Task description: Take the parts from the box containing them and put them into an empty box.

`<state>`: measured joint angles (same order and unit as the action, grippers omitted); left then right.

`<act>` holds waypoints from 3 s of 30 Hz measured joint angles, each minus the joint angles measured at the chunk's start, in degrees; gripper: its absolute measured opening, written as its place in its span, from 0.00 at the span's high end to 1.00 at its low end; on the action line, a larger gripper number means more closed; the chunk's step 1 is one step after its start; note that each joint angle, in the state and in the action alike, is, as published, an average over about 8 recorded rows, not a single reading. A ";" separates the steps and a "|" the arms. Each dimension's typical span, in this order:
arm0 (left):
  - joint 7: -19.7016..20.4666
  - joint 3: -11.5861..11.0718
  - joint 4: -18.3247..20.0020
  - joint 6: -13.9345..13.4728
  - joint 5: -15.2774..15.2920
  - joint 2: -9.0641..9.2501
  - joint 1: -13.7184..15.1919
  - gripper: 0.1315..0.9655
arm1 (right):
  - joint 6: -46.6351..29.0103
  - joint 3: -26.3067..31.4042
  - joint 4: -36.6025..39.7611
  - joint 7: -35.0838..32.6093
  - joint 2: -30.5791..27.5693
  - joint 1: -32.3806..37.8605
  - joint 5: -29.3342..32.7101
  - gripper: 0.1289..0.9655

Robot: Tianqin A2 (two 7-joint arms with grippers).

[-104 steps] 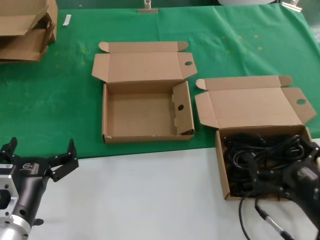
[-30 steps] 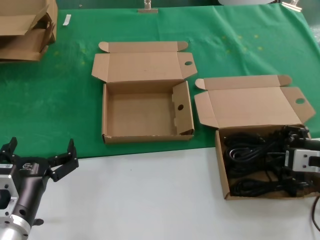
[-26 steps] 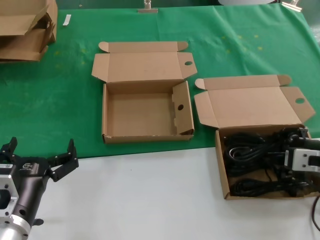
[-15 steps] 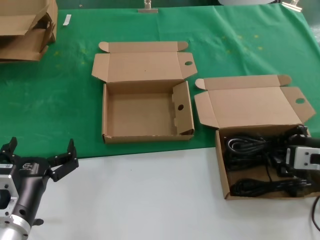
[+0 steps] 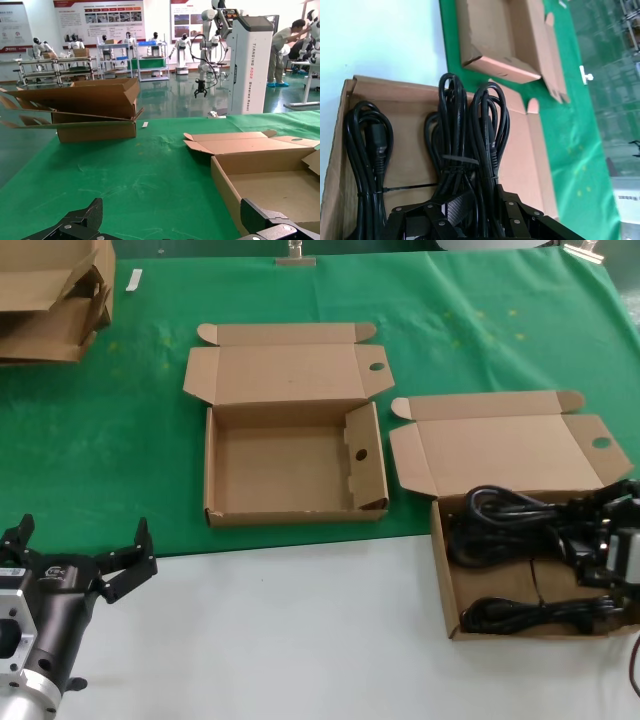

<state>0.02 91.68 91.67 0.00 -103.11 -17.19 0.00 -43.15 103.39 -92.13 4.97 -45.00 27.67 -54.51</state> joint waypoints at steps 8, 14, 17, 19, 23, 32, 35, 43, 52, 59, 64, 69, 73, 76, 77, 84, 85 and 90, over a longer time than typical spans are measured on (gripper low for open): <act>0.00 0.00 0.00 0.00 0.00 0.00 0.00 0.00 | -1.04 -3.75 -6.68 3.72 -1.03 -2.78 1.21 0.90; 0.00 0.00 0.00 0.00 0.00 0.00 0.00 0.00 | -2.76 -2.68 -9.49 5.56 2.94 -0.22 4.25 0.90; 0.00 0.00 0.00 0.00 0.00 0.00 0.00 0.00 | -3.29 -0.40 -8.58 5.05 6.84 3.11 6.76 0.90; 0.00 0.00 0.00 0.00 0.00 0.00 0.00 0.00 | -3.40 1.50 -6.77 4.32 10.06 5.94 8.69 0.90; 0.00 0.00 0.00 0.00 0.00 0.00 0.00 0.00 | -2.91 5.31 -0.75 2.61 17.33 12.27 12.38 0.90; 0.00 0.00 0.00 0.00 0.00 0.00 0.00 0.00 | 1.68 11.81 19.00 -1.61 32.32 24.07 17.18 0.91; 0.00 0.00 0.00 0.00 0.00 0.00 0.00 0.00 | 3.86 13.35 25.80 -3.57 35.65 26.74 17.29 0.91; 0.00 0.00 0.00 0.00 0.00 0.00 0.00 0.00 | 9.16 15.49 40.64 -8.43 40.55 31.73 14.63 0.91; 0.00 0.00 0.00 0.00 0.00 0.00 0.00 0.00 | 12.41 16.38 48.39 -11.72 42.49 34.21 11.71 0.90; 0.00 0.00 0.00 0.00 0.00 0.00 0.00 0.00 | 12.52 16.41 48.63 -11.82 42.54 34.30 11.62 0.88; 0.00 0.00 0.00 0.00 0.00 0.00 0.00 0.00 | 12.52 16.41 48.62 -11.82 42.54 34.29 11.63 0.83; 0.00 0.00 0.00 0.00 0.00 0.00 0.00 0.00 | 11.94 16.17 46.70 -11.20 41.87 33.65 11.91 0.76; 0.00 0.00 0.00 0.00 0.00 0.00 0.00 0.00 | 9.99 15.24 40.88 -9.18 39.80 31.68 12.71 0.69; 0.00 0.00 0.00 0.00 0.00 0.00 0.00 0.00 | 7.48 13.98 34.38 -6.73 37.48 29.39 13.32 0.67; 0.00 0.00 0.00 0.00 0.00 0.00 0.00 0.00 | 6.48 13.45 31.98 -5.79 36.62 28.49 13.44 0.67; 0.00 0.00 0.00 0.00 0.00 0.00 0.00 0.00 | -0.05 8.82 14.80 0.68 30.01 21.01 12.69 0.49; 0.00 0.00 0.00 0.00 0.00 0.00 0.00 0.00 | -0.64 8.17 12.79 1.36 29.18 19.99 12.46 0.46; 0.00 0.00 0.00 0.00 0.00 0.00 0.00 0.00 | -2.12 6.07 6.95 3.26 26.71 16.79 11.55 0.35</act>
<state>0.02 91.68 91.67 0.00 -103.11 -17.19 0.00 -45.26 109.47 -85.18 8.23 -18.29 44.46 -42.96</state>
